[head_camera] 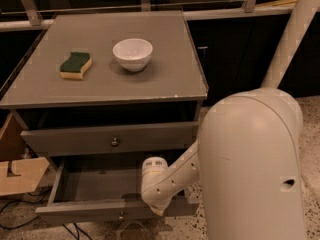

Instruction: Open middle drawer

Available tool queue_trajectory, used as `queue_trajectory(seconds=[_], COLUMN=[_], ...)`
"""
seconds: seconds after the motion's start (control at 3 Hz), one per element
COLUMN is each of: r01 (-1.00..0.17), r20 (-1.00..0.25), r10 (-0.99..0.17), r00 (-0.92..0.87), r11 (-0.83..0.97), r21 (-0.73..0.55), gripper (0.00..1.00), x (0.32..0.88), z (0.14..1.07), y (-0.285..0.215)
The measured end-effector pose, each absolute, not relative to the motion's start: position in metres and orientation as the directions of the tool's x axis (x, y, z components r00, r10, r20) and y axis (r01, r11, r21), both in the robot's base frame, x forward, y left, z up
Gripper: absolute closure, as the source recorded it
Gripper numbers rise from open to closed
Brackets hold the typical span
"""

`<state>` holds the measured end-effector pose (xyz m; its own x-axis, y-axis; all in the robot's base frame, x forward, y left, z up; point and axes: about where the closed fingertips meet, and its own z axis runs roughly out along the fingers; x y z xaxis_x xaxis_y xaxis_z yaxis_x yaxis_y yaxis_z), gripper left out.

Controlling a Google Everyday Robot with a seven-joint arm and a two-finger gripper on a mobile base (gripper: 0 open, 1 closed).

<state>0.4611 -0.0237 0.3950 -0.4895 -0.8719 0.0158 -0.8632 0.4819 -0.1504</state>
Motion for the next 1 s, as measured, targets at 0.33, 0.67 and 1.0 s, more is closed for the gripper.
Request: queue_trajectory(seconds=[0.33, 0.67, 1.0], r01=[-0.863, -0.863, -0.863], r20=[0.016, 0.016, 0.016], r10=[-0.872, -0.872, -0.872], r00=[-0.489, -0.489, -0.489], r11=[0.482, 0.482, 0.482], r21=[-0.15, -0.15, -0.15], gripper=[0.59, 0.27, 0.04], x=[0.4611, 0.4611, 0.461], z=[0.395, 0.3949, 0.3949], y=[-0.0237, -0.0237, -0.0237])
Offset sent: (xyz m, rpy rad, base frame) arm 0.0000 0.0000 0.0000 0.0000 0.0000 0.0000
